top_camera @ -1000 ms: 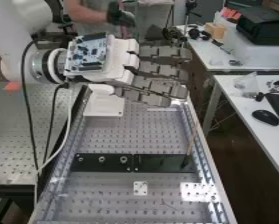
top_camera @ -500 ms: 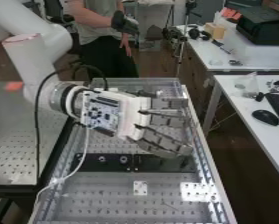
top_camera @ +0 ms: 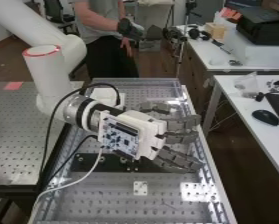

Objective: Grab the chopstick and place it in the clear container

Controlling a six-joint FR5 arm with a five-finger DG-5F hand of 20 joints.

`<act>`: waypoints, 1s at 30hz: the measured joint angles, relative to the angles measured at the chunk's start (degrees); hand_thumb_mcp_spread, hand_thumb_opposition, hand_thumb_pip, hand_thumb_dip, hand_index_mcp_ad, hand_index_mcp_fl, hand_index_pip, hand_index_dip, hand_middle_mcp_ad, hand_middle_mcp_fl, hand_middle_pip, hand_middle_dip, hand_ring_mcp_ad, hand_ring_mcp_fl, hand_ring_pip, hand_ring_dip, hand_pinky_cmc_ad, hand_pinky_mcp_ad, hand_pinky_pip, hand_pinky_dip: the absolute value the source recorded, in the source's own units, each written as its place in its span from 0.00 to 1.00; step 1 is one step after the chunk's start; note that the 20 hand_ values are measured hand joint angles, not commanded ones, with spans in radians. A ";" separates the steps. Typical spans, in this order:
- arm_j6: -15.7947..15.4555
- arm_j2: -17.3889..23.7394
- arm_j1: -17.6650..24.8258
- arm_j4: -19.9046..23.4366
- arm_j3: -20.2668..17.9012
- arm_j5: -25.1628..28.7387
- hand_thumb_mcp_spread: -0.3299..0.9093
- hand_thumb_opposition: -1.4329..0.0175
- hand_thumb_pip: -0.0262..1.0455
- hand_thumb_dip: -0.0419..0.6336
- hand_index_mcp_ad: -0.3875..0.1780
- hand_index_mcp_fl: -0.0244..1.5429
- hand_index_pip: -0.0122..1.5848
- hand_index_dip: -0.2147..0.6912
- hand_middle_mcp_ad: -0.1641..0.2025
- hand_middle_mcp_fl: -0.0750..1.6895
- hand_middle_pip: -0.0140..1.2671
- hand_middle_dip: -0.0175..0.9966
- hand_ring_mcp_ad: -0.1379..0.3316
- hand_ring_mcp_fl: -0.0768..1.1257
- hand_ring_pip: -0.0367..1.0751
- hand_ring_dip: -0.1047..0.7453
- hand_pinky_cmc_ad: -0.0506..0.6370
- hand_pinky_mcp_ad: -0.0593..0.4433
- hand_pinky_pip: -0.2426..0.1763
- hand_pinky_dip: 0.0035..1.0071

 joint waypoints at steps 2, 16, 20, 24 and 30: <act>1.02 -0.87 -0.03 -0.69 0.86 -0.16 0.56 0.43 0.76 0.55 0.46 0.34 0.37 0.34 0.68 0.41 0.20 0.54 0.75 0.25 0.09 0.36 0.48 0.50 0.27 0.40; 3.79 -3.72 0.11 -1.81 3.44 -0.25 0.58 0.43 0.76 0.57 0.44 0.36 0.40 0.34 0.69 0.45 0.26 0.54 0.75 0.31 0.10 0.37 0.48 0.49 0.28 0.34; 3.95 -4.34 0.37 -1.78 4.10 -0.43 0.59 0.43 0.76 0.57 0.45 0.37 0.41 0.34 0.69 0.45 0.26 0.54 0.75 0.32 0.10 0.37 0.48 0.49 0.28 0.31; 4.19 -5.23 0.79 -2.03 5.03 -0.60 0.59 0.43 0.75 0.57 0.44 0.38 0.41 0.34 0.69 0.45 0.26 0.54 0.75 0.32 0.10 0.37 0.48 0.50 0.27 0.31; 4.56 -6.05 0.99 -2.24 5.62 -0.82 0.59 0.42 0.75 0.57 0.42 0.40 0.41 0.34 0.69 0.45 0.23 0.54 0.75 0.32 0.10 0.38 0.47 0.48 0.30 0.30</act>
